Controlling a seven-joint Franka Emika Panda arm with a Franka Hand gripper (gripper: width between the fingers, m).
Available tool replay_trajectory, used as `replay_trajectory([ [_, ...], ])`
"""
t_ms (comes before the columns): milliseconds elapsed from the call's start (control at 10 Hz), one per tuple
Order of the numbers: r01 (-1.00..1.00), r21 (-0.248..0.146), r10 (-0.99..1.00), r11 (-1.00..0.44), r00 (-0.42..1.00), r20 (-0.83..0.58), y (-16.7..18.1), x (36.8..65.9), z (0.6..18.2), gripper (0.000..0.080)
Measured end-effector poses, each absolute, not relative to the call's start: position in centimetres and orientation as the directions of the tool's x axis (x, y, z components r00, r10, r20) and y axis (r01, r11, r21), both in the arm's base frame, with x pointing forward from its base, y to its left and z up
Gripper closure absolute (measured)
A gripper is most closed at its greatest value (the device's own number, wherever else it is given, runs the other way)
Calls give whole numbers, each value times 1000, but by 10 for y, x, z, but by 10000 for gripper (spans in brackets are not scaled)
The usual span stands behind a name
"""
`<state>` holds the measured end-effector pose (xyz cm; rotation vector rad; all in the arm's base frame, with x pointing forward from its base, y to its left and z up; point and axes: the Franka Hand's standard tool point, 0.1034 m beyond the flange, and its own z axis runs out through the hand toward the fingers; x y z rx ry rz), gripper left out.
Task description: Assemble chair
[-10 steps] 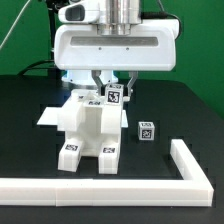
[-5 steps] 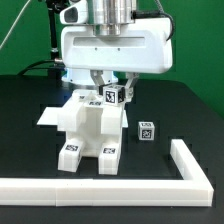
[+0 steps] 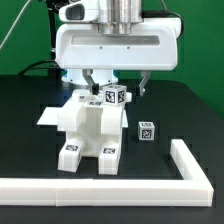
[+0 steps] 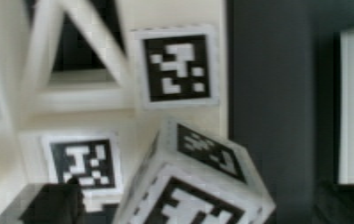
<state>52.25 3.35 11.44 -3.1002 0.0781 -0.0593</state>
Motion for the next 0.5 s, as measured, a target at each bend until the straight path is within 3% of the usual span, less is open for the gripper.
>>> replay_trajectory([
  [500,315,-17,313,-949,947,68,28,519,114,150],
])
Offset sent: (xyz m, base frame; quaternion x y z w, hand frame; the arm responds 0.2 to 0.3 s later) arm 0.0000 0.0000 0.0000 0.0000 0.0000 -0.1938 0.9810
